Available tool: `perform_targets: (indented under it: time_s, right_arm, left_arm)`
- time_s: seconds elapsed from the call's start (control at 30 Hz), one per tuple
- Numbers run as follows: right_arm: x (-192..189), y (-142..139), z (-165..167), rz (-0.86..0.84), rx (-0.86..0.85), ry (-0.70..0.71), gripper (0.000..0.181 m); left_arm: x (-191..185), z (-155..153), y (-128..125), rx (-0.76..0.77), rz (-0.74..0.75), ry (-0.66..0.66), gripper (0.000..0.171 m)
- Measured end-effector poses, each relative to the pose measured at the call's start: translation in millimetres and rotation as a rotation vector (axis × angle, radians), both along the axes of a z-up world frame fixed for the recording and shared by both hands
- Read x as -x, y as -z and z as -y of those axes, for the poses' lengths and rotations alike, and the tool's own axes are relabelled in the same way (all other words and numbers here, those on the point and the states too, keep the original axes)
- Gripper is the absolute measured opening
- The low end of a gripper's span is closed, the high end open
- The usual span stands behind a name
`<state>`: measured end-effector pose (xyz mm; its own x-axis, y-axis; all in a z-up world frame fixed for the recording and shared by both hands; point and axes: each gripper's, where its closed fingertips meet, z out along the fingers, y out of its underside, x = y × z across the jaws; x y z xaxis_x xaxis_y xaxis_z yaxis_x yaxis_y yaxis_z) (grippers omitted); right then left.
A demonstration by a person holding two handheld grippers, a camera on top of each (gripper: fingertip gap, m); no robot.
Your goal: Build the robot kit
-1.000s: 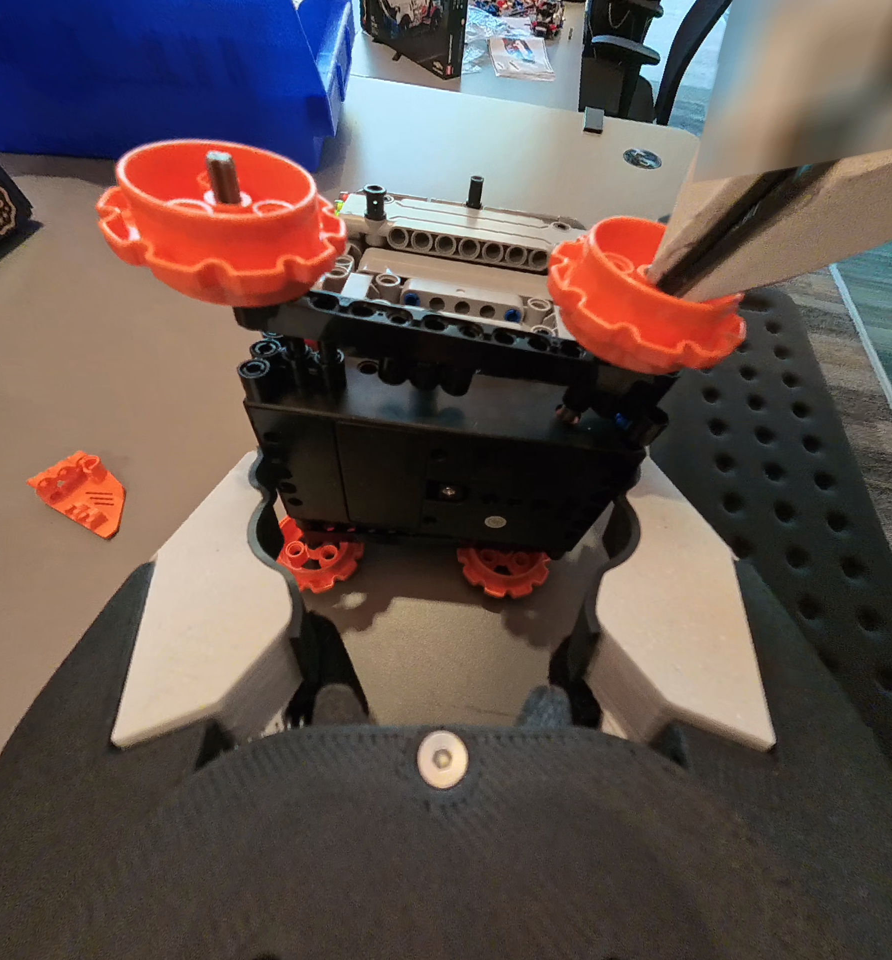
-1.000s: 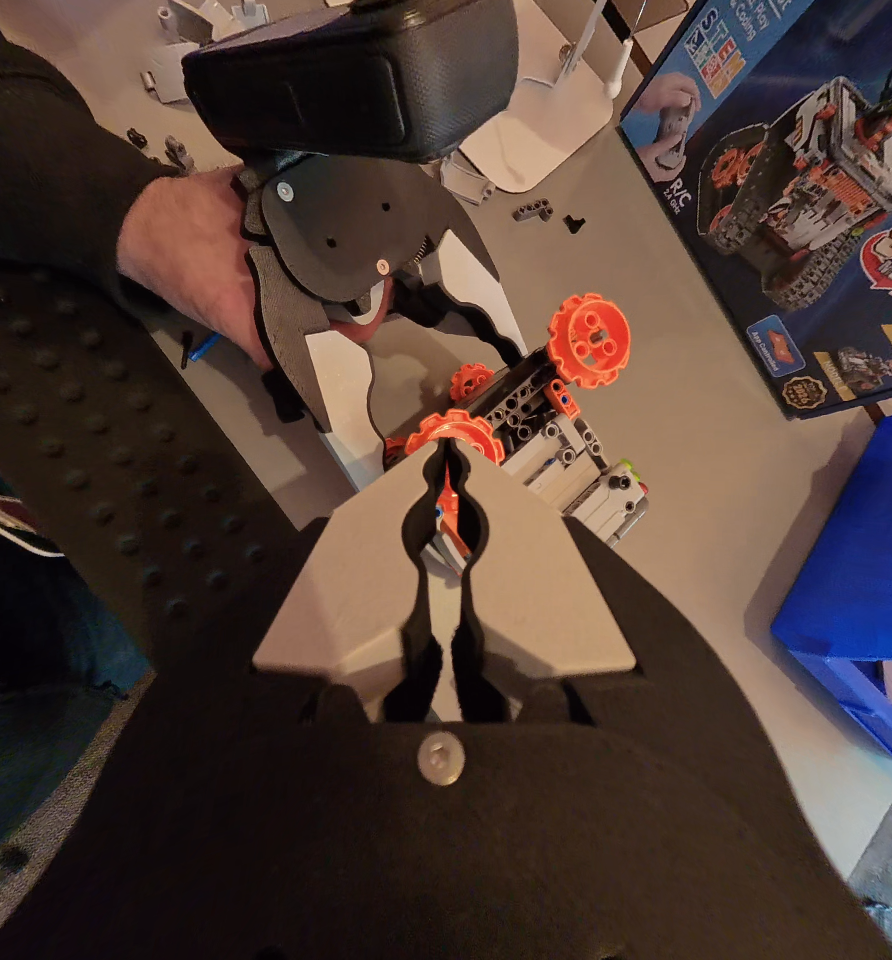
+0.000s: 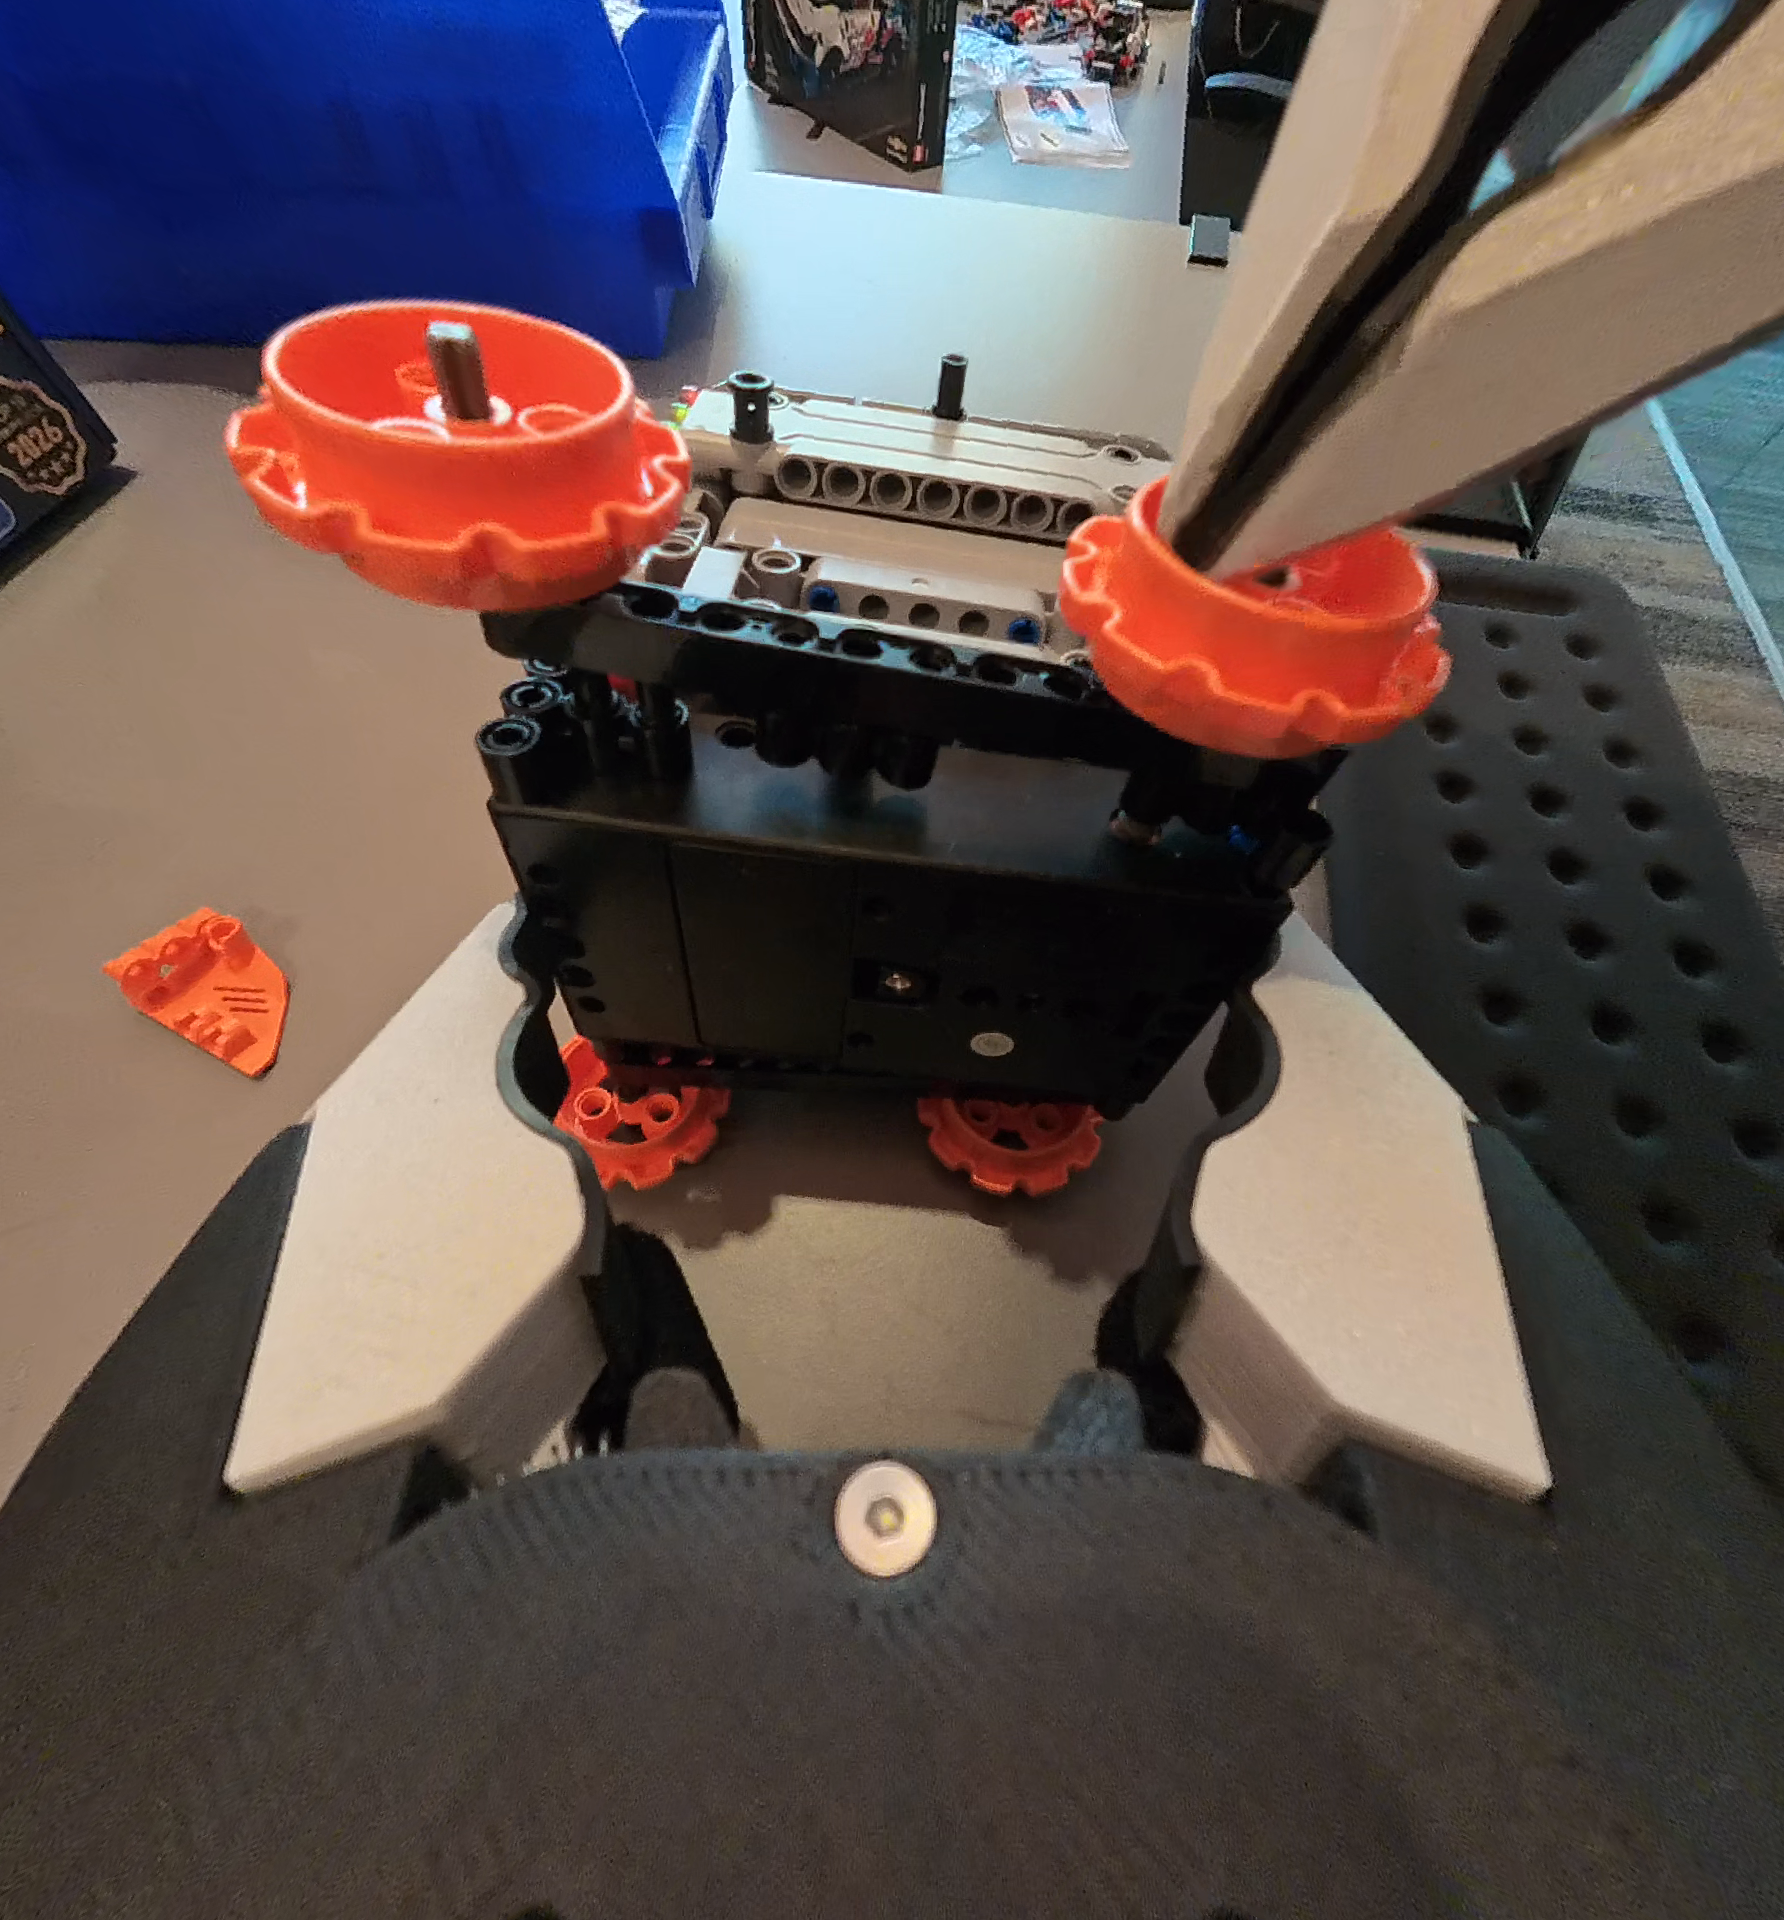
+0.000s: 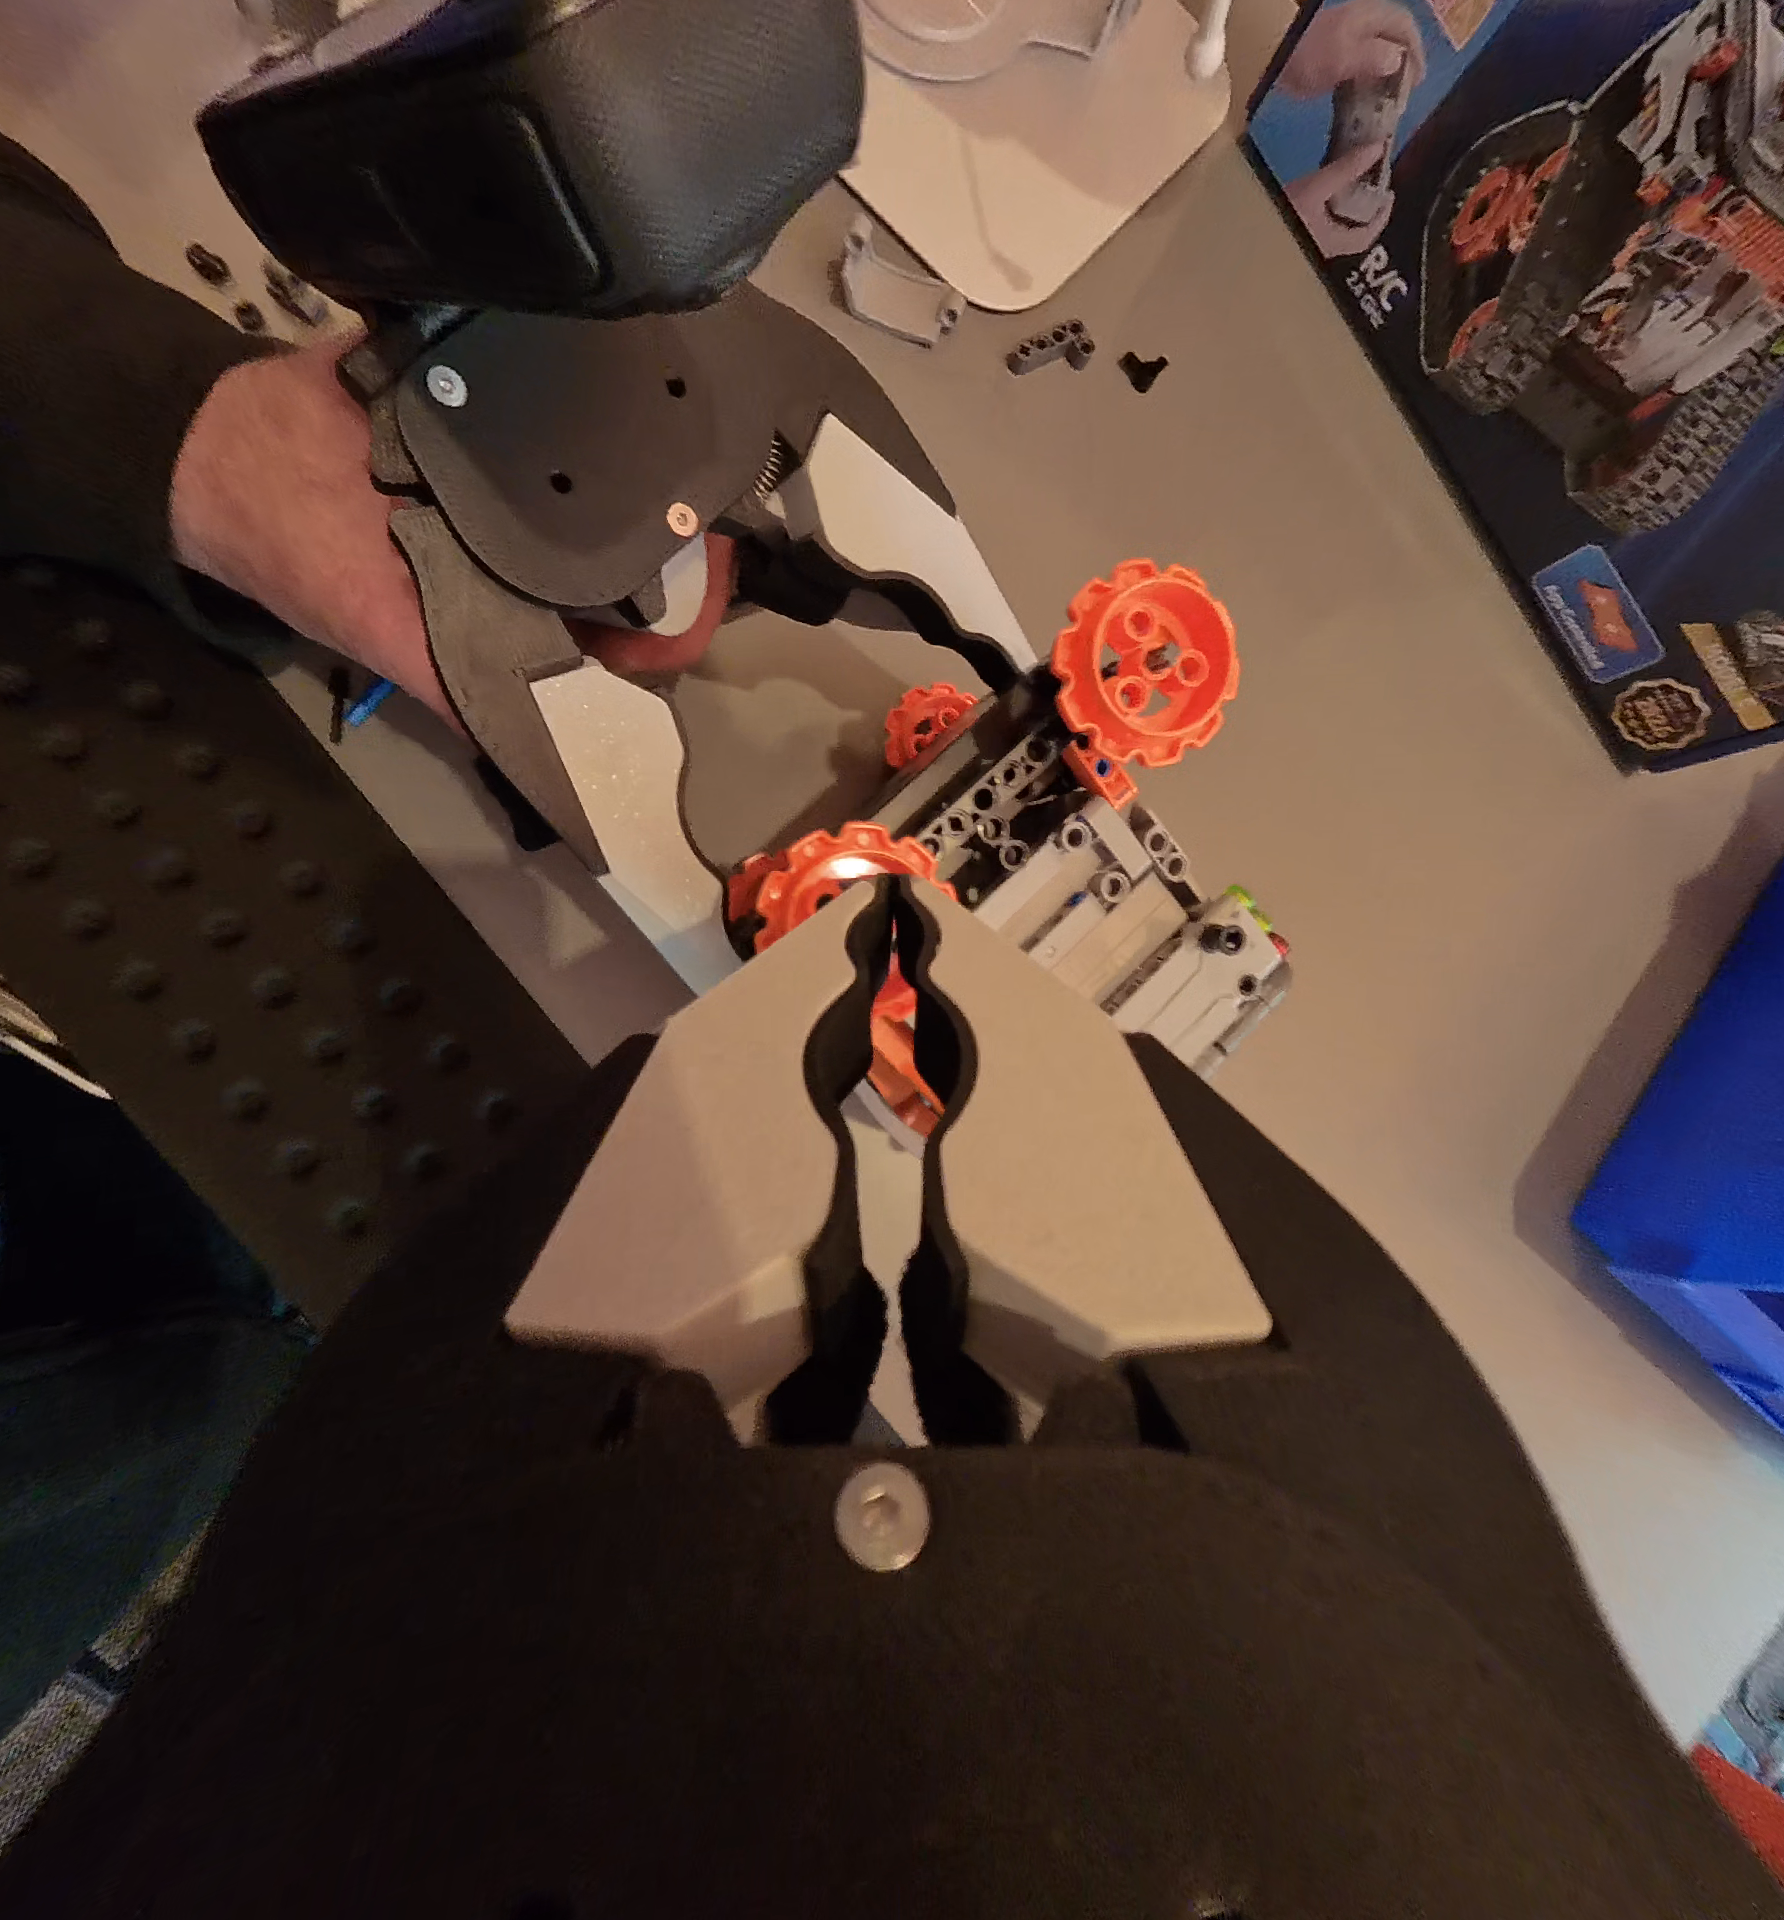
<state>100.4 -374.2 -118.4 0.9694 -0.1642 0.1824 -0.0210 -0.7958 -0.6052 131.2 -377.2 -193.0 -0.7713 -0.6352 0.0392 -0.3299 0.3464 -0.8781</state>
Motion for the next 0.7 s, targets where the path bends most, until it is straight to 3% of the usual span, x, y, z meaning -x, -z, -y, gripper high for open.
perform_targets:
  time_s: [0.23,0.4,0.7]
  right_arm:
    - [-34.5,-44.1,-11.3,0.082,-0.148,0.033,0.000]
    - [-58.1,-32.8,-33.1,0.102,-0.112,-0.015,0.007]
    - [-59.6,-12.8,-39.7,-0.007,-0.083,-0.054,0.000]
  left_arm:
    - [-0.4,-0.8,0.4,0.016,-0.008,0.000,0.127]
    - [-0.4,-0.6,0.1,0.016,0.001,-0.005,0.127]
    - [-0.4,-2.0,-3.1,-0.054,0.063,-0.033,0.125]
